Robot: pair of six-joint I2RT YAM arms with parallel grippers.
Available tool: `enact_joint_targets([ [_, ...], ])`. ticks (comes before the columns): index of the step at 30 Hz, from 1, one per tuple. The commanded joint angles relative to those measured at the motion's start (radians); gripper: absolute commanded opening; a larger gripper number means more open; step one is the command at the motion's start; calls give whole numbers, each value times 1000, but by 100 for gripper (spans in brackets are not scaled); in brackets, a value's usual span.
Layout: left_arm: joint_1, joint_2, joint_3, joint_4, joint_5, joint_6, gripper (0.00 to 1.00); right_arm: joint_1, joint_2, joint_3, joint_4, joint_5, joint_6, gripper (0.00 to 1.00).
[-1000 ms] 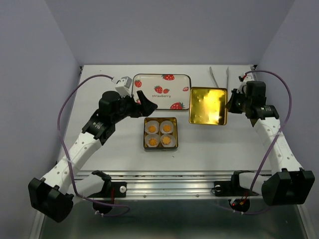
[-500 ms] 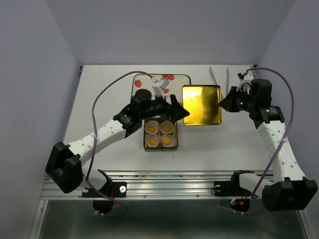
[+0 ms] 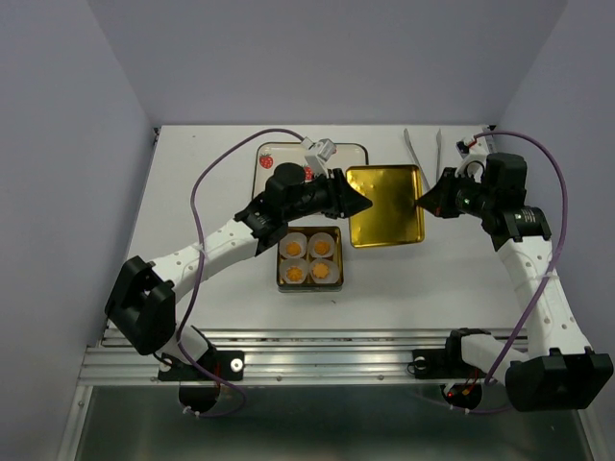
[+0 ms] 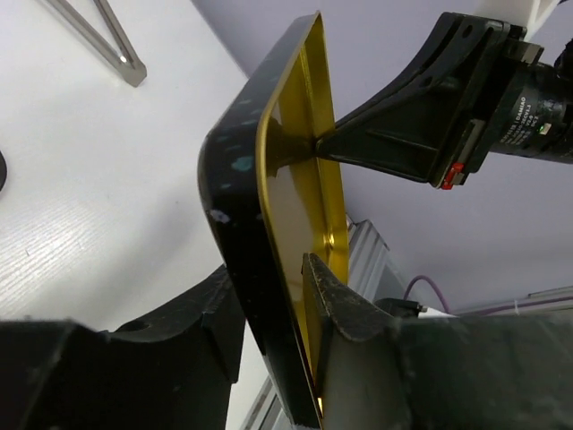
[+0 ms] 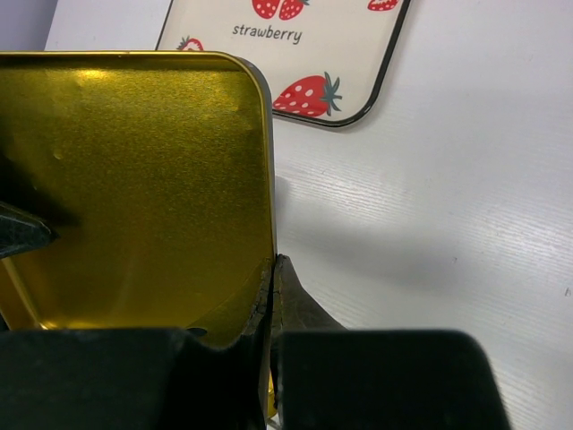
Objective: Pack the cookies
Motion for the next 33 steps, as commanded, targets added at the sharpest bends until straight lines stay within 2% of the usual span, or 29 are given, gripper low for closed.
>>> enact_joint_targets([
  [1, -6, -16, 38, 89, 7, -26, 37, -1, -14, 37, 38, -41, 7, 2],
  [5, -5, -20, 39, 109, -4, -68, 28, -1, -12, 40, 37, -27, 5, 6],
  [7, -6, -30, 36, 122, -10, -101, 24, -1, -18, 41, 40, -19, 10, 10],
  [8, -6, -31, 38, 122, -21, -108, 22, -1, -17, 45, 41, -18, 10, 15],
  [11, -5, -42, 35, 124, -49, -146, 10, -1, -20, 57, 44, -18, 21, 20],
  [12, -5, -45, 35, 124, -49, -157, 2, -1, -20, 60, 44, -19, 22, 20],
  [13, -5, -46, 38, 121, -50, -167, 0, -1, -20, 63, 46, -28, 25, 24],
  [16, -5, -51, 41, 116, -49, -189, 0, -1, -23, 74, 49, -30, 31, 33],
  [18, -3, -59, 42, 103, -70, -213, 0, -1, -23, 80, 49, -19, 36, 43],
  [21, 6, -71, 47, 51, -119, -268, 0, -1, -23, 89, 51, 2, 45, 54],
  [25, 31, -69, 78, -71, -161, -319, 0, -1, -21, 115, 49, 44, 47, 73],
  [29, 64, -56, 89, -137, -136, -342, 0, -1, -23, 166, 54, 82, -1, 80],
  [30, 69, -56, 87, -146, -135, -348, 0, -1, -26, 175, 60, 65, -16, 86],
  [32, 81, -53, 88, -169, -135, -355, 0, -1, -40, 190, 81, 33, -76, 88],
  [33, 87, -50, 92, -180, -121, -358, 0, -1, -47, 190, 116, -22, -96, 95],
])
